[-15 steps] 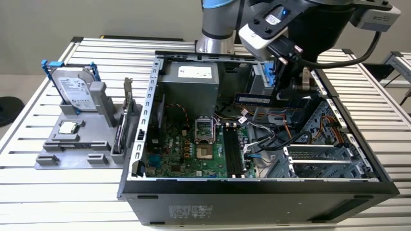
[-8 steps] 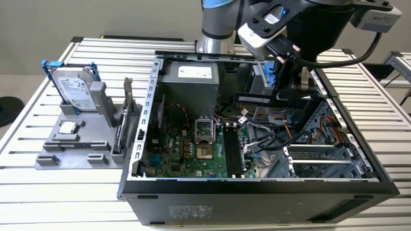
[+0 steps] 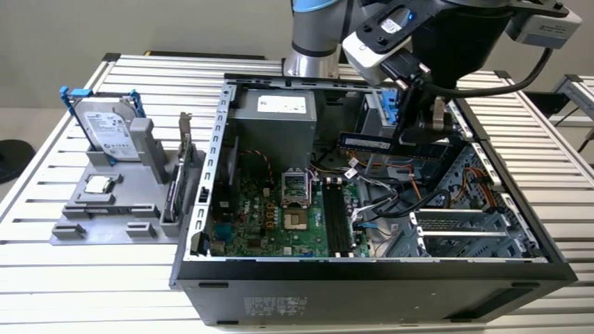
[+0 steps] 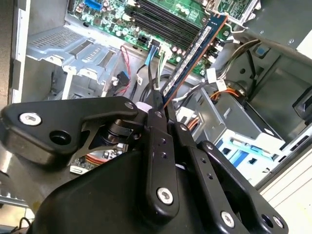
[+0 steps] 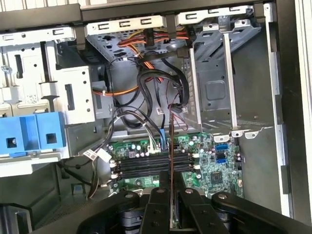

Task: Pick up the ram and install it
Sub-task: 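Insert the ram into the slot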

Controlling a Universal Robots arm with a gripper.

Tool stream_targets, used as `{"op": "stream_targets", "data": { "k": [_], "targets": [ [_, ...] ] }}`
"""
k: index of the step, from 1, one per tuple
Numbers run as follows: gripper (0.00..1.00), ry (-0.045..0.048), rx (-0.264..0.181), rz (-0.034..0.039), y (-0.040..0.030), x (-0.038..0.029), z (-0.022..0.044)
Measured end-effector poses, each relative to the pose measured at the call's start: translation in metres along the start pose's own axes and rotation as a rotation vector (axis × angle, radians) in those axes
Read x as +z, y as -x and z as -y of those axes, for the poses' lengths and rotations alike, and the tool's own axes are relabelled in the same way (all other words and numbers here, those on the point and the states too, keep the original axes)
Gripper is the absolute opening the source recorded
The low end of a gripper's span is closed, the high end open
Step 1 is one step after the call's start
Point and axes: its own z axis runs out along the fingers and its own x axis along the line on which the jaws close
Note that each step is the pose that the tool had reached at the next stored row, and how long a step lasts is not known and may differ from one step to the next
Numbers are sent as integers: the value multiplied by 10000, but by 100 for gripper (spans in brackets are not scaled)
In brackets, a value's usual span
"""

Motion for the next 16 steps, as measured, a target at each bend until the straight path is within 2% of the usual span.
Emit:
{"op": "stream_targets", "data": {
  "k": [16],
  "targets": [
    [0,-10,609,14,0,0,0]
  ]
}}
